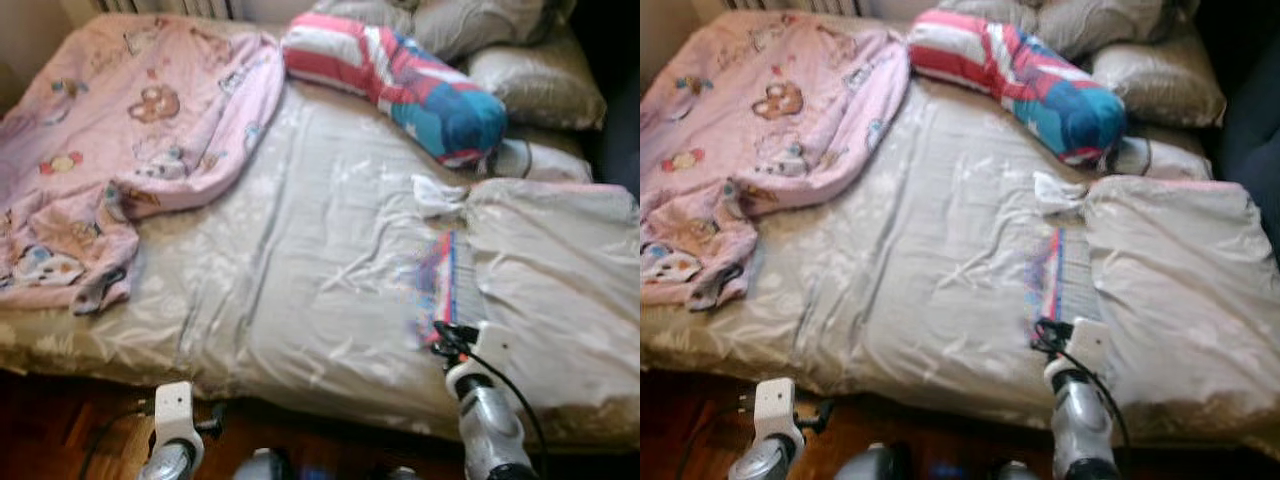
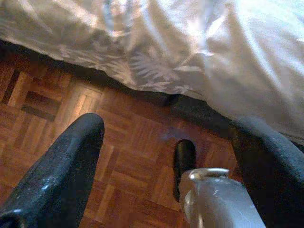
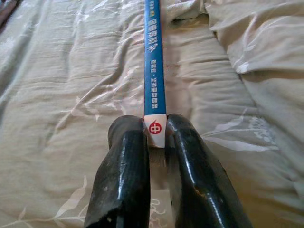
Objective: Clean up the room
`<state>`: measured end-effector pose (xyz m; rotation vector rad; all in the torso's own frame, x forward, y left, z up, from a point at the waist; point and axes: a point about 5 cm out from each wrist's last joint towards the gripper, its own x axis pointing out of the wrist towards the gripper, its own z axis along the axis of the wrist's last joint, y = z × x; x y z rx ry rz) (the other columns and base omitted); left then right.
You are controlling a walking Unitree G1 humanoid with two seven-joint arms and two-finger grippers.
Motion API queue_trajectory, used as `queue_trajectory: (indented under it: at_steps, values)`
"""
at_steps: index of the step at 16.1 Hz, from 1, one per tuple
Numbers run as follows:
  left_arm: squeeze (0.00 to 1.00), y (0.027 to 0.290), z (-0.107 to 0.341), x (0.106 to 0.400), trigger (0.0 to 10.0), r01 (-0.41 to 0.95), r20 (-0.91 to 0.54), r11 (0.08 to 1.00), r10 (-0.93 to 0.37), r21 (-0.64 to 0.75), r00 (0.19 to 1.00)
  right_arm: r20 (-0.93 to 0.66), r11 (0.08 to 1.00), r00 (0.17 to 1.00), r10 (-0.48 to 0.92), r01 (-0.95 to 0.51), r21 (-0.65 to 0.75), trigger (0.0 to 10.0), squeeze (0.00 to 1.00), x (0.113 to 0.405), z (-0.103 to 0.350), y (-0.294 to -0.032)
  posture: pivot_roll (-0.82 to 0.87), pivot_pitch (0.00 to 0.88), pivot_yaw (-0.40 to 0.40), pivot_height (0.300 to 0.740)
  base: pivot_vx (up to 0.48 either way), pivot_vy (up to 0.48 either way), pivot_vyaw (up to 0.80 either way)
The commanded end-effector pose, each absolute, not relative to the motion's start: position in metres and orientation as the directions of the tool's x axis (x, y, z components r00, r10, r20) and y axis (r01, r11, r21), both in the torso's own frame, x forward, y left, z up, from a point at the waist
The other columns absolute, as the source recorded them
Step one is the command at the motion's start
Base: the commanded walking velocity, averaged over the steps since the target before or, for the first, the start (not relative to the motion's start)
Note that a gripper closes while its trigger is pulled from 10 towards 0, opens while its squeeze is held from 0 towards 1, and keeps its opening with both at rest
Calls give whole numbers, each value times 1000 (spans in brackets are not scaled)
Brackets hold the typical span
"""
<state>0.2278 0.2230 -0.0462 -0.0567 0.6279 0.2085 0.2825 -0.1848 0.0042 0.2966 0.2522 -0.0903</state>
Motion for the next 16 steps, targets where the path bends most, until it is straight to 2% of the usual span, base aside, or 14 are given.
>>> queue_trajectory:
  at_steps: [1, 16]
  values:
    - [0, 226, -52, 218, 10000, -218, -619, 976, 186, 25, 763, -247, 951, 968, -45, 117, 285, 10000, 0, 283, 5, -182, 129, 254, -21, 740, 0, 0, 0]
    - [0, 220, -50, 223, 10000, -171, -605, 985, 146, 16, 783, -249, 949, 966, -75, 146, 279, 10000, 0, 286, 8, -188, 131, 249, -14, 740, 0, 0, 0]
